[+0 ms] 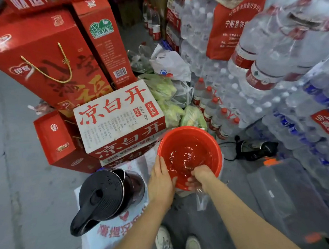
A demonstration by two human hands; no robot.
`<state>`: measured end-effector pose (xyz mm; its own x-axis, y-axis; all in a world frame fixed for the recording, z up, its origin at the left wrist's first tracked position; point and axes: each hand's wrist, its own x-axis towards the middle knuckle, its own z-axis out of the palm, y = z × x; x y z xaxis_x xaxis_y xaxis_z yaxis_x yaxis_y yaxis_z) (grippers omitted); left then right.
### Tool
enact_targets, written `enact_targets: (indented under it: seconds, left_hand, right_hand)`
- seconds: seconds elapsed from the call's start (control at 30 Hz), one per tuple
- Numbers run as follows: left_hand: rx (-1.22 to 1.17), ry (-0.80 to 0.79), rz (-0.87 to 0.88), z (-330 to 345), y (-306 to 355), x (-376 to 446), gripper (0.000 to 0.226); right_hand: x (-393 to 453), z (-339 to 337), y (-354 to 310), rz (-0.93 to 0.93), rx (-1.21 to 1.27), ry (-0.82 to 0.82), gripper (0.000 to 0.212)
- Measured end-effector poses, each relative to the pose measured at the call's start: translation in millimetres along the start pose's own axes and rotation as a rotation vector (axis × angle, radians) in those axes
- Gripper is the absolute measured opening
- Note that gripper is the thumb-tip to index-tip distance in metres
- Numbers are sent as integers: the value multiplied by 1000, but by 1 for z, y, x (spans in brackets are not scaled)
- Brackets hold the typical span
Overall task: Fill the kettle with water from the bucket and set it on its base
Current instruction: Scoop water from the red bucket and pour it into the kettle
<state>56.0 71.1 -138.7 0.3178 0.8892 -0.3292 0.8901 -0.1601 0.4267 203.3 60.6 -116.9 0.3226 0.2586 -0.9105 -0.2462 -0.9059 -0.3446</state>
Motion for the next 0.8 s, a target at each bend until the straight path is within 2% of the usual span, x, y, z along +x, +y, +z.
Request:
enact_targets:
  seconds: [0.13,0.33,0.43,0.63,0.8]
  left_hand:
    - [31,-14,-22,-3,2,1,93]
    - [61,1,-14,-5,-1,-1,92]
    - [95,-11,-6,-5,-2,0,91]
    - [189,-18,44,-7,-4,-3,86]
    - [243,-92,168,-14,-15,-8,81]
  right_hand:
    - [-1,-4,13,-133,93,52,8]
    - [-13,-13,56,-344,202,44,50]
    - [-28,-24,71,-418,248,48,63]
    - [-49,-42,84,-478,336,36,63]
    - [-69,-50,83,-546,362,-4,59]
